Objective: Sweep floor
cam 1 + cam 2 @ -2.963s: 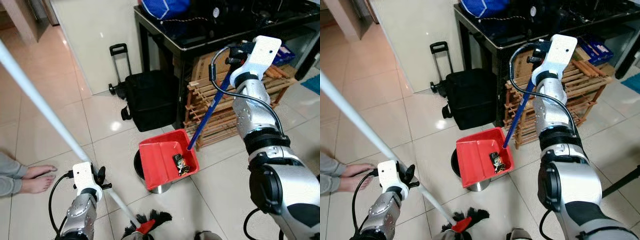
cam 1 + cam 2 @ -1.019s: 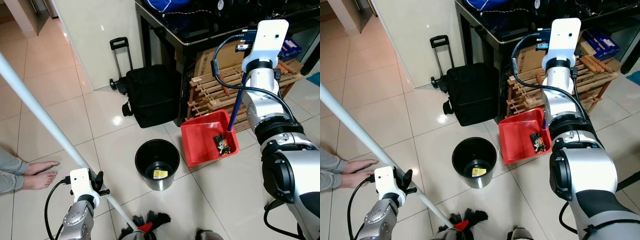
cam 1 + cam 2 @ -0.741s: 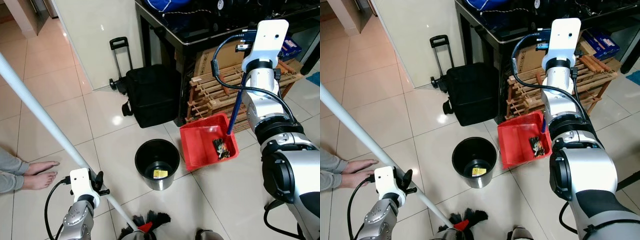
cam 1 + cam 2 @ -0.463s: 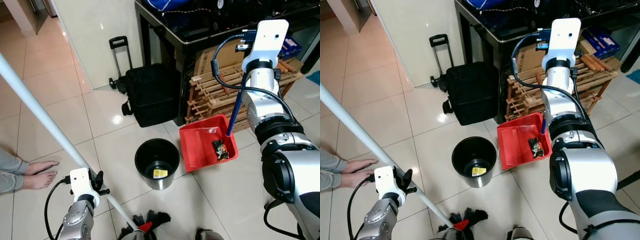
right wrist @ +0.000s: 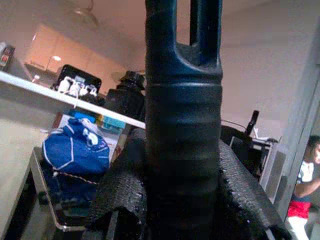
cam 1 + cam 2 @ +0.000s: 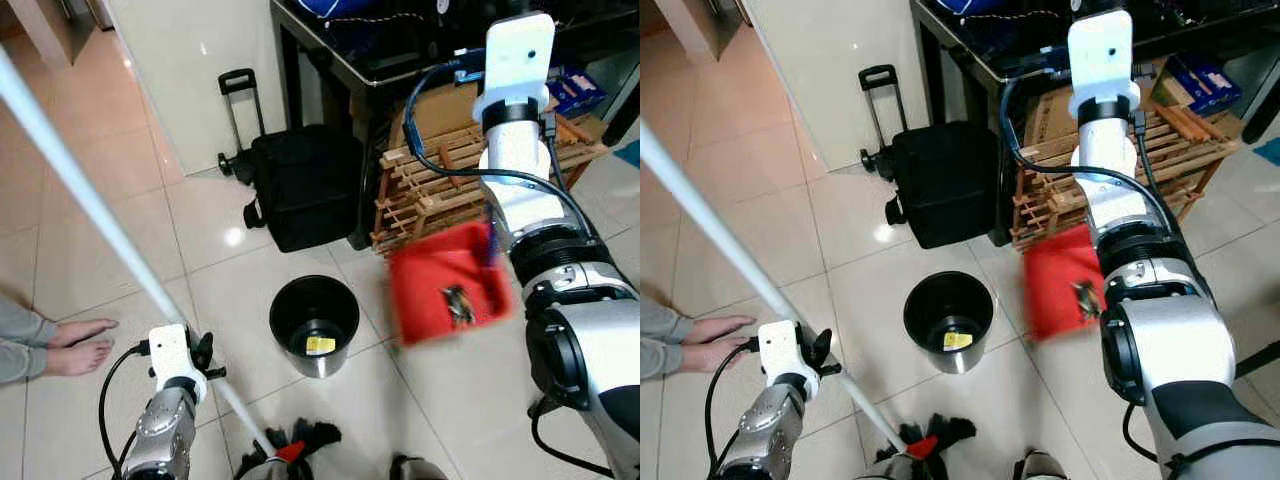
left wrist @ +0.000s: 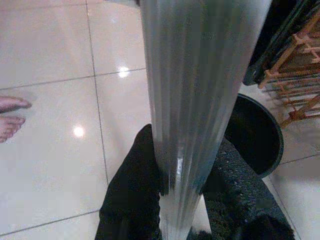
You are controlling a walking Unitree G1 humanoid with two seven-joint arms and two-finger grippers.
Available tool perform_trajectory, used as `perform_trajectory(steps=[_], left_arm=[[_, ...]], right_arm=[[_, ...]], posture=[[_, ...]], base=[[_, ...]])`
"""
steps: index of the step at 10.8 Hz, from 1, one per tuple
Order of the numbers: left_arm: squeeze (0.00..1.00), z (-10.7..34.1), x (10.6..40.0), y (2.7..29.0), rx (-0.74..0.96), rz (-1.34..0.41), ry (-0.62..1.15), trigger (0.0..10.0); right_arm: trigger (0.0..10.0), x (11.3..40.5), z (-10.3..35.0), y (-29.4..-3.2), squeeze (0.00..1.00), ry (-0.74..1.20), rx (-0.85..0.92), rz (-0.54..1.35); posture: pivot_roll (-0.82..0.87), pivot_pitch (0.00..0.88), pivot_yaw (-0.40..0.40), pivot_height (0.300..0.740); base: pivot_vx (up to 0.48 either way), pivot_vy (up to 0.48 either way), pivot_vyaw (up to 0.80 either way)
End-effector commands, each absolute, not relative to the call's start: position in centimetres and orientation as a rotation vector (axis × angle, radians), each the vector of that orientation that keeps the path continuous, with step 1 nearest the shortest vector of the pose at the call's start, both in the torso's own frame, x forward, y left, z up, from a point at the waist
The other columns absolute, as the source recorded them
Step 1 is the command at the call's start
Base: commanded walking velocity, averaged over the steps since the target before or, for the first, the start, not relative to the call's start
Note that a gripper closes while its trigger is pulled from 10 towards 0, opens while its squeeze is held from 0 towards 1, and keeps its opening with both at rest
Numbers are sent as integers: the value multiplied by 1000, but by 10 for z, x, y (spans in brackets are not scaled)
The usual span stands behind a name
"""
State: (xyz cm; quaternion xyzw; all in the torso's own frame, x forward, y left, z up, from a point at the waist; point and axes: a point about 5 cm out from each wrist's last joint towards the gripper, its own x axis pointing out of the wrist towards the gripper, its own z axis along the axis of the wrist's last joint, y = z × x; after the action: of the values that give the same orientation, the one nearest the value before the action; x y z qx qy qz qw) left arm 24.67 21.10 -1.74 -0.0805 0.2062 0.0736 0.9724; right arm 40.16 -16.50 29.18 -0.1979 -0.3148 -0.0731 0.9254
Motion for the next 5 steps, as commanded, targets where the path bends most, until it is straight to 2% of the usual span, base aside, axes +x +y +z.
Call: perform_trajectory(steps=[1, 5], left_arm=[[0, -24, 240, 214, -150, 157, 457, 10000], [0, -25, 240, 214, -145, 159, 461, 10000]], right_arm=[[10000, 401, 302, -162, 0, -674, -354, -134], [10000, 401, 298, -163, 0, -653, -335, -127]], posture=[[-94, 85, 100, 740], [-94, 86, 101, 740]], base=[[0, 0, 0], [0, 0, 0]])
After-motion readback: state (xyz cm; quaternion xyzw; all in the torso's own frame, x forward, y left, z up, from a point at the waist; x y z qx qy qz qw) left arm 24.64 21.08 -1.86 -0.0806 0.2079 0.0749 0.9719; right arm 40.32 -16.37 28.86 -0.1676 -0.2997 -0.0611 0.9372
